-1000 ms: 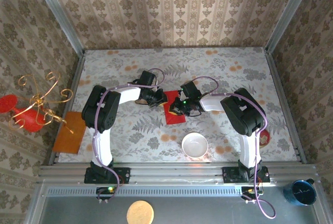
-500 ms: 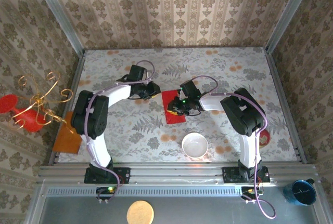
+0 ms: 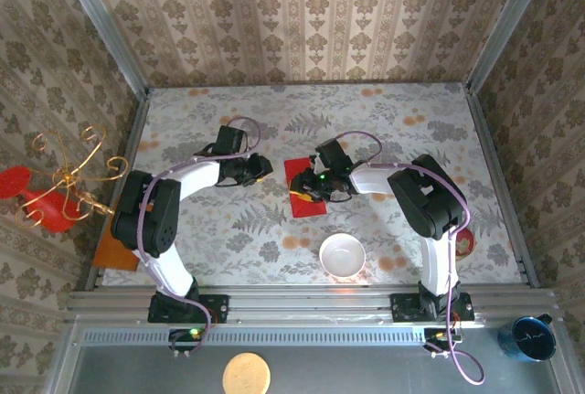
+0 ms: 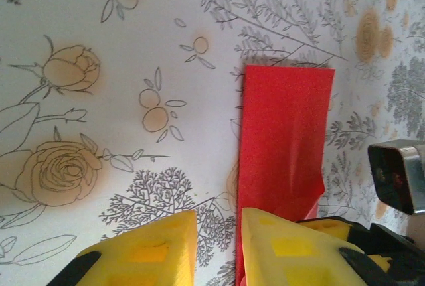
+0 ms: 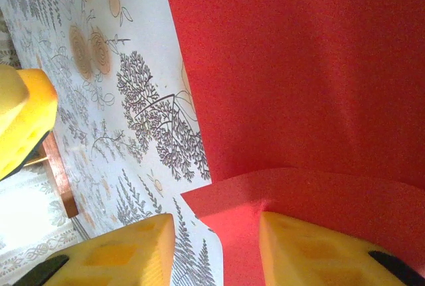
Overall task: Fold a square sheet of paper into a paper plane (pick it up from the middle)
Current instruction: Fold the triangle a second time at the center of the table.
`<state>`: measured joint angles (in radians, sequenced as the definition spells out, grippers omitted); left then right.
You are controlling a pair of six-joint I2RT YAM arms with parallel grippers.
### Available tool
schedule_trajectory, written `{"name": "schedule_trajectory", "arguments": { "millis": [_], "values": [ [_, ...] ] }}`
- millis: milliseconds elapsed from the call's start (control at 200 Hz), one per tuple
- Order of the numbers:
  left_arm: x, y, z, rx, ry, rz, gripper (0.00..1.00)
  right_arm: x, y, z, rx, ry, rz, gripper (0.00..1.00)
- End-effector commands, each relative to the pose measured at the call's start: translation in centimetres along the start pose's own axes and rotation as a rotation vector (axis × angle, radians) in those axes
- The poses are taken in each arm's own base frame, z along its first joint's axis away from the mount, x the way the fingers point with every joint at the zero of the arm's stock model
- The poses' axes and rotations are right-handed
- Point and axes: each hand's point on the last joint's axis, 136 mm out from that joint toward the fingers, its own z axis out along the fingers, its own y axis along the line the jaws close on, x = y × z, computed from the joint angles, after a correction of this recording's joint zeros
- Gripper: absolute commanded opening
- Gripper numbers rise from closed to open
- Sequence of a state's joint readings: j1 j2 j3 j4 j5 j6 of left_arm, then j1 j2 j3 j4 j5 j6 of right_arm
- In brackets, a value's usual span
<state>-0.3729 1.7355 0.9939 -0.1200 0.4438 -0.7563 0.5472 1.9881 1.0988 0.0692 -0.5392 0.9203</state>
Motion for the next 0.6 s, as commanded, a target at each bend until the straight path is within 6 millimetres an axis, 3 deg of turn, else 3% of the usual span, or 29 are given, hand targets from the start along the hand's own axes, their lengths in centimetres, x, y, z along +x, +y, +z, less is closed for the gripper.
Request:
{"name": "schedule_trajectory", "arguments": {
  "millis": [0,130,335,420,595],
  "values": [
    [0.0,-1.0,-0.5,0.028,-0.026,0.007,0.27,0.5,-1.4,0.2,0.05,0.011,0.021,0.43],
    [0.8,-1.5,0.0,0.04,-0.006,0.016,0.26,0.5,-1.8,0.1,0.064,0.009,0.024,0.39],
    [2.1,-2.8,0.9,0.066,0.028,0.04,0.18,0.8,-2.8,0.3,0.1,0.017,0.032,0.2],
    [4.0,-4.2,1.8,0.087,0.076,0.075,0.15,1.0,-3.1,0.3,0.112,0.023,0.037,0.12],
    [6.1,-4.7,3.3,0.089,0.134,0.095,0.09,1.1,-3.5,0.4,0.122,0.028,0.043,0.05]
  ]
}}
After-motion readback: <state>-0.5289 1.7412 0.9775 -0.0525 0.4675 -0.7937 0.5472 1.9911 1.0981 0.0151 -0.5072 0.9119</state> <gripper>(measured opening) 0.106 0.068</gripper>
